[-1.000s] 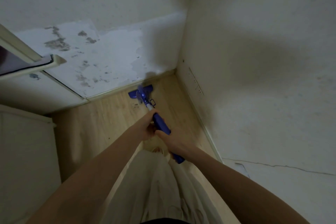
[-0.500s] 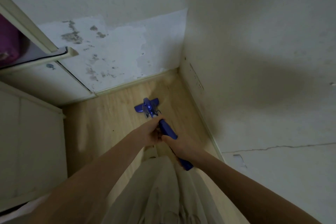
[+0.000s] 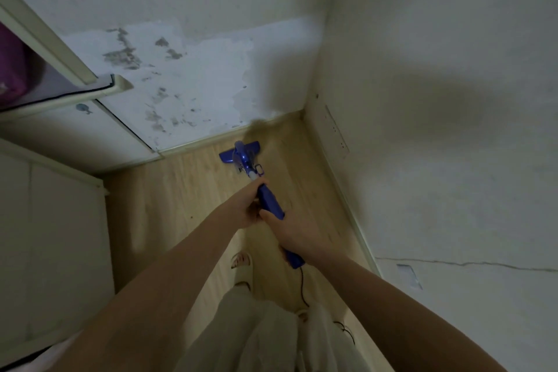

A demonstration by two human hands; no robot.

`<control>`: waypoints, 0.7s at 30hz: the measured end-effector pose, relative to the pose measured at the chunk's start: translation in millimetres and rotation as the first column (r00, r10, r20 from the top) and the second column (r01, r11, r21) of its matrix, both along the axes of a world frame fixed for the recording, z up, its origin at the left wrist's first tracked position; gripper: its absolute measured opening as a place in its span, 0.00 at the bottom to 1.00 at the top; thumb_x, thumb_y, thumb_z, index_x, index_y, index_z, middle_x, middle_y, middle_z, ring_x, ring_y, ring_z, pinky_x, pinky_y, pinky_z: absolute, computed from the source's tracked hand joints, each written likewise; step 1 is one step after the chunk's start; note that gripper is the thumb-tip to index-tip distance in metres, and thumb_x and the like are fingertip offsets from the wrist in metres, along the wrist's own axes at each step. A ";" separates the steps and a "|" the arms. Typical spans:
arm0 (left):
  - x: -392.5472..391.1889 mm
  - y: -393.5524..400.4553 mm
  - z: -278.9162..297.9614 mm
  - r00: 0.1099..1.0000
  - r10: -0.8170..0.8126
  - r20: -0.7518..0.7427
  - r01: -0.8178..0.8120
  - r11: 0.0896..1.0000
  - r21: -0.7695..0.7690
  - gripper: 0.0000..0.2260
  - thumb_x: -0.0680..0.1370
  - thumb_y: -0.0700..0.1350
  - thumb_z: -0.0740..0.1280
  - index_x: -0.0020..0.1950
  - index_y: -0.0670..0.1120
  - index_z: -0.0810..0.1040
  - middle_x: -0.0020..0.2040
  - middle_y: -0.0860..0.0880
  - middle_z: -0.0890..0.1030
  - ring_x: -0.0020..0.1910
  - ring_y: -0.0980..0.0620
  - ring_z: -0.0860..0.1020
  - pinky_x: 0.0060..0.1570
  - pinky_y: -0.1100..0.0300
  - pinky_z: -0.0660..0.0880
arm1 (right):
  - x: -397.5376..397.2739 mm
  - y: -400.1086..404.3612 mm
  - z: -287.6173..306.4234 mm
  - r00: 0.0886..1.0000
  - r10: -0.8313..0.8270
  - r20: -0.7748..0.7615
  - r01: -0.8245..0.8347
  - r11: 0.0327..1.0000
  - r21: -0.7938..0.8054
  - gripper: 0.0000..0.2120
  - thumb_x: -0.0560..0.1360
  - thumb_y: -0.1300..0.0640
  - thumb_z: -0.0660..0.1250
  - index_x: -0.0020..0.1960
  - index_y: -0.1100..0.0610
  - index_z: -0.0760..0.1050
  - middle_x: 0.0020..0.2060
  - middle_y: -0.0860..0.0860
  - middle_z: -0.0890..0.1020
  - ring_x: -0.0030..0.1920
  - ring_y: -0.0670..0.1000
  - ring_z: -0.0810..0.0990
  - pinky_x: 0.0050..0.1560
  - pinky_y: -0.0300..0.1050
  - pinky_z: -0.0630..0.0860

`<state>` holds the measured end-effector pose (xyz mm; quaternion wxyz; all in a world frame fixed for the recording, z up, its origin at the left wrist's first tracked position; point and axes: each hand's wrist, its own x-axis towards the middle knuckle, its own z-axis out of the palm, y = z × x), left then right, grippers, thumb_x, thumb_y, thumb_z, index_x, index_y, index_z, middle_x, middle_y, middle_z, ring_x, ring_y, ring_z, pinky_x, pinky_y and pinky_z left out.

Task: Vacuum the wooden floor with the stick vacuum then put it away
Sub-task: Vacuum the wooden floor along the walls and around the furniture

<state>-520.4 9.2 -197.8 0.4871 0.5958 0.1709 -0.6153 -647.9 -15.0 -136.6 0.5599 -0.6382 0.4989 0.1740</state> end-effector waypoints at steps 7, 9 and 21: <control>68.2 -29.6 5.5 1.000 -0.018 0.015 0.018 1.000 -0.021 0.10 0.78 0.49 0.67 0.49 0.43 0.71 0.42 0.45 0.75 0.38 0.50 0.75 0.38 0.56 0.75 | 70.2 -21.8 4.4 0.994 -0.102 0.030 0.100 0.993 0.055 0.19 0.78 0.41 0.61 0.44 0.57 0.69 0.29 0.51 0.73 0.25 0.48 0.72 0.28 0.42 0.71; 71.6 -32.2 9.2 0.999 -0.047 -0.013 0.047 0.999 -0.011 0.10 0.78 0.49 0.67 0.46 0.43 0.71 0.40 0.45 0.74 0.36 0.50 0.74 0.36 0.56 0.74 | 72.6 -25.1 9.3 0.998 -0.067 0.012 0.067 0.998 0.019 0.19 0.79 0.41 0.61 0.46 0.58 0.70 0.28 0.51 0.73 0.24 0.48 0.71 0.26 0.40 0.70; 86.6 -37.3 13.3 0.997 0.005 -0.071 -0.007 1.000 -0.026 0.09 0.77 0.47 0.68 0.51 0.43 0.71 0.43 0.43 0.78 0.38 0.50 0.78 0.37 0.57 0.77 | 90.3 -34.0 14.6 0.999 -0.012 -0.030 0.011 0.999 -0.045 0.19 0.78 0.38 0.60 0.43 0.55 0.70 0.28 0.49 0.74 0.23 0.46 0.72 0.27 0.39 0.72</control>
